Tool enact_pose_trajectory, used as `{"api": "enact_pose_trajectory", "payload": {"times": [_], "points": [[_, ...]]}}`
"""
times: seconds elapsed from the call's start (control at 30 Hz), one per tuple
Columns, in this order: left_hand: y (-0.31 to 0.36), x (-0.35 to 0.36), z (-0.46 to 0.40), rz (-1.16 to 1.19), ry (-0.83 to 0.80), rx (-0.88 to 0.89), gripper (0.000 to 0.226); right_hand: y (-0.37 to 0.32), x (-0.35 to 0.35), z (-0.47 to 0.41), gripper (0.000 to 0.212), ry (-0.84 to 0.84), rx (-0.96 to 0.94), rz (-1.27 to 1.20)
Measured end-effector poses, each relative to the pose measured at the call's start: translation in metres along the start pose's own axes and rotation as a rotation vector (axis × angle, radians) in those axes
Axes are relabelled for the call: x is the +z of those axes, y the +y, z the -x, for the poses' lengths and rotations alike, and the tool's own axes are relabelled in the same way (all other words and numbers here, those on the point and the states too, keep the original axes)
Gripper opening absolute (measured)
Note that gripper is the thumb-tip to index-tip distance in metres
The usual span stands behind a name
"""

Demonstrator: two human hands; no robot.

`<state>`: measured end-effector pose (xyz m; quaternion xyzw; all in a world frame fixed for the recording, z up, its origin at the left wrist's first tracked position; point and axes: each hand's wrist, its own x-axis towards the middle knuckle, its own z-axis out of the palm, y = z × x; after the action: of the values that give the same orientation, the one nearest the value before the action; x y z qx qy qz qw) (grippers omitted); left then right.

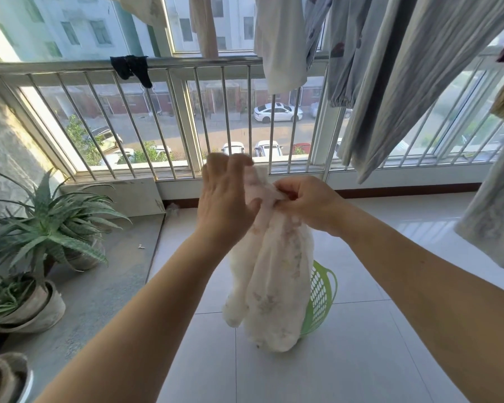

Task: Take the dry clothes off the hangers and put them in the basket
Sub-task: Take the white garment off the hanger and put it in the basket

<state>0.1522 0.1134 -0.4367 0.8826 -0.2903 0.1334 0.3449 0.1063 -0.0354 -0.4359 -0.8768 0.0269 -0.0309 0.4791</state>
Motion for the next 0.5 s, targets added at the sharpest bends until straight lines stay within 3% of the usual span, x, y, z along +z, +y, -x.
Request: {"api": "enact_pose_trajectory", "payload": {"times": [0.07,0.13,0.23,0.33,0.5], "points": [[-0.002,-0.003,-0.006,-0.264,-0.117,0.160,0.078,-0.001,0.001,-0.001,0.015,-0.019,-0.024,-0.036],[-0.005,-0.004,-0.015,-0.350,-0.280,0.198,0.066,-0.001,0.001,0.000,0.020,-0.036,-0.052,-0.077],[-0.009,-0.003,-0.026,-0.136,-0.418,0.103,0.030,0.003,0.000,0.001,0.018,-0.032,-0.075,-0.118],[-0.012,0.002,-0.029,0.039,-0.420,0.082,0.028,0.011,-0.004,0.006,0.017,0.049,-0.019,-0.236],[-0.008,0.008,-0.032,0.107,-0.454,0.107,0.012,0.035,-0.003,0.023,0.058,-0.129,0.199,-0.138]]}}
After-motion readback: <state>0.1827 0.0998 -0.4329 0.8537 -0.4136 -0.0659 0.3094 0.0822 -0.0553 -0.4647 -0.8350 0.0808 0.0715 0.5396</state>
